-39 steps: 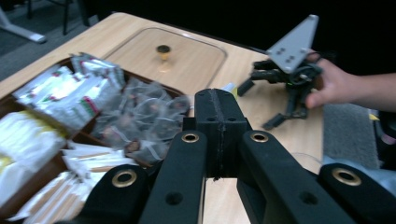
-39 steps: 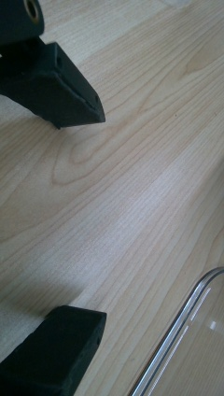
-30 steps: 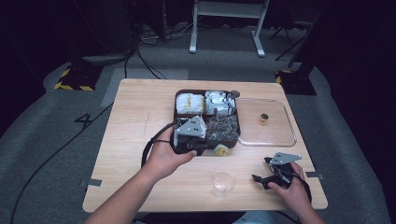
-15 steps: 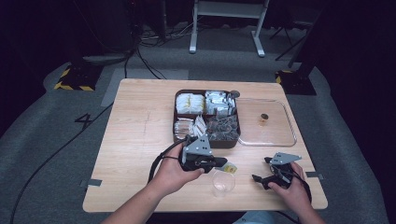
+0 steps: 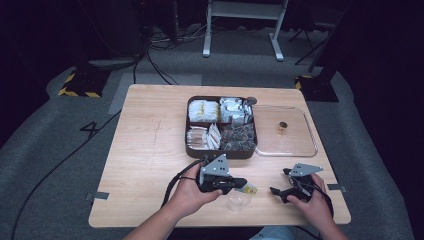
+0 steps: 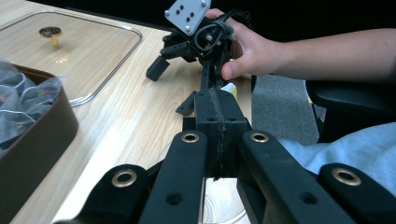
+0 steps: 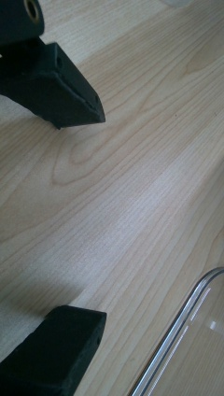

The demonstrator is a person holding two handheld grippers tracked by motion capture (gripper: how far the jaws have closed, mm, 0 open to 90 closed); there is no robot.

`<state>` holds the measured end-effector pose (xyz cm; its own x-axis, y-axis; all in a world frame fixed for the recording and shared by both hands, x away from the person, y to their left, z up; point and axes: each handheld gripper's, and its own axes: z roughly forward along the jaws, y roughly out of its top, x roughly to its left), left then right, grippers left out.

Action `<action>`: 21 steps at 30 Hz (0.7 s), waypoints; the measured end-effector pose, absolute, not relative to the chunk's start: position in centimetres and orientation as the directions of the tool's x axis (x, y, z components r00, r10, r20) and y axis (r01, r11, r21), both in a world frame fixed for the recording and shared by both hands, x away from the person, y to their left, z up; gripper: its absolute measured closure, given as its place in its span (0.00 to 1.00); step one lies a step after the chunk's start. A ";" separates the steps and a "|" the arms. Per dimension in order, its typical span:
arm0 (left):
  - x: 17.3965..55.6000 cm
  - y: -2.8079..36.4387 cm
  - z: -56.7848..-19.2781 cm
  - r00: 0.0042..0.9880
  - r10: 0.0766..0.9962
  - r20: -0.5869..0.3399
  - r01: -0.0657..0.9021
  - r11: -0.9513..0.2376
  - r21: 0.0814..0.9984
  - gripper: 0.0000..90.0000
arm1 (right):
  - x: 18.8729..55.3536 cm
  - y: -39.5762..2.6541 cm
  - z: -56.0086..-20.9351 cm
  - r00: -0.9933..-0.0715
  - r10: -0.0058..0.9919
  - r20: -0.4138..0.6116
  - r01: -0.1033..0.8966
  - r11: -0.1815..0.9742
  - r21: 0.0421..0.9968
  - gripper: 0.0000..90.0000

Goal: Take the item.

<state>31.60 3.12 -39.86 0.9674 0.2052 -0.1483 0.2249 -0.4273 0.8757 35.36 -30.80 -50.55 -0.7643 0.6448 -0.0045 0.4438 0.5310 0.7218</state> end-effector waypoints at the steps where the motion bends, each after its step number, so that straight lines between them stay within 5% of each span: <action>1: 31.6 3.1 -40.0 0.968 0.204 -0.148 0.224 -0.427 0.876 1.00 | 35.4 -30.8 -50.5 -0.764 0.645 -0.004 0.444 0.531 0.722 0.06; 12: 31.6 3.1 -41.5 0.964 0.193 -0.182 0.249 -0.419 0.873 0.99 | 35.4 -30.8 -50.5 -0.764 0.645 -0.004 0.444 0.531 0.722 0.06; 16: 31.5 3.0 -41.8 0.962 0.213 -0.172 0.250 -0.428 0.869 0.72 | 35.4 -30.8 -50.5 -0.764 0.645 -0.004 0.444 0.531 0.722 0.06; 21: 31.5 3.2 -41.9 0.961 0.234 -0.149 0.241 -0.437 0.867 0.66 | 35.4 -30.8 -50.5 -0.764 0.645 -0.004 0.444 0.531 0.722 0.06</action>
<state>31.49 3.22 -41.85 0.9608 0.2337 -0.1492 0.2408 -0.4367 0.8668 35.36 -30.80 -50.55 -0.7642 0.6450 -0.0040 0.4440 0.5306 0.7220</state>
